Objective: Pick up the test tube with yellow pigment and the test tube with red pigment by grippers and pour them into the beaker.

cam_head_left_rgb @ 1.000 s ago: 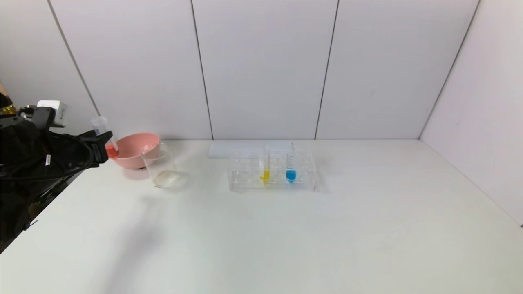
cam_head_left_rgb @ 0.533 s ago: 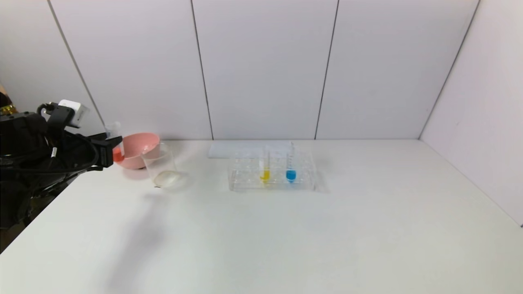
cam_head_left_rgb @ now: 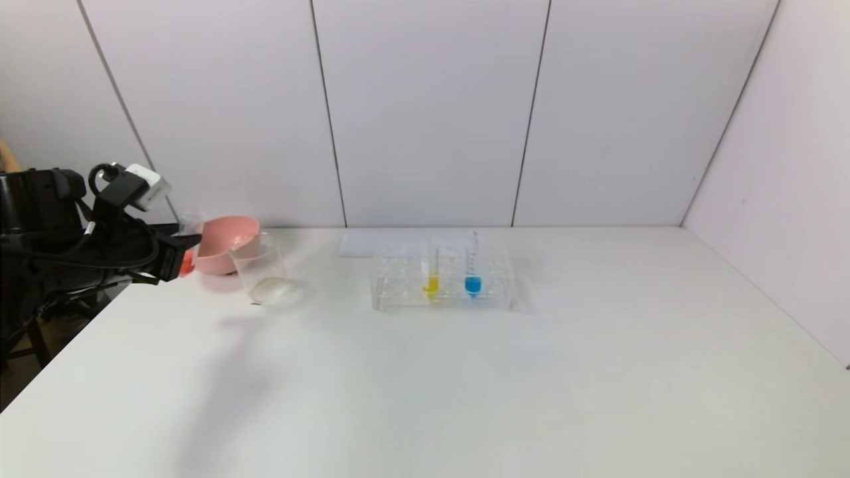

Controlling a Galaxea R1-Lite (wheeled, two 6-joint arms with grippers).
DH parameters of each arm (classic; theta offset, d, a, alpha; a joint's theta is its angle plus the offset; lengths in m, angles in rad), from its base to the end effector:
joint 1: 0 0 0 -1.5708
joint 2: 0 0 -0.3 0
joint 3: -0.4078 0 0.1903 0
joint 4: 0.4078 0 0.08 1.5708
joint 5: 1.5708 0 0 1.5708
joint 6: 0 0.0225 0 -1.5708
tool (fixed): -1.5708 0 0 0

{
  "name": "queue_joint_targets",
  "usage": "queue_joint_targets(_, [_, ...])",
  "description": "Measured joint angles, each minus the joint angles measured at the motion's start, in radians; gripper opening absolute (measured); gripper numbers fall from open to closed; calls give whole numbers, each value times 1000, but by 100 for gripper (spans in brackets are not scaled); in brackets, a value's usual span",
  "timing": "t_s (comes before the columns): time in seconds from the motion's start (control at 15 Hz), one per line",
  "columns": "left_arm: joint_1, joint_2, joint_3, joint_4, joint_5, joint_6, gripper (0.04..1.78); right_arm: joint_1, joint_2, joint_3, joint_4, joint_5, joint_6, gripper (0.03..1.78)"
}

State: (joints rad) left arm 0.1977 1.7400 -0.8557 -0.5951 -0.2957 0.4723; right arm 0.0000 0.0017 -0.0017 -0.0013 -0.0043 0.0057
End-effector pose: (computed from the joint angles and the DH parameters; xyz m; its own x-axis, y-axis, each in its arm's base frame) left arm 0.3120 0.0558 0.1795 0.9562 -0.1056 -0.2728 0.2038 0.9096 0.3620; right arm -0.0228 -0.0001 0.0761 1.0000 -0.0043 0.0013 0.0043 1.0000 0.0057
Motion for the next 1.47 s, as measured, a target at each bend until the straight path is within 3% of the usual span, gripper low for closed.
queue_joint_targets(0.2, [5,-17,-43,117,0,93,44,0,0,0,0,0,0,170])
queue_joint_targets(0.6, [9,-30,-95,220,1,197,44,0,0,0,0,0,0,170])
queue_joint_targets(1.47, [-1,-27,-227,501,-66,267,44,0,0,0,0,0,0,170])
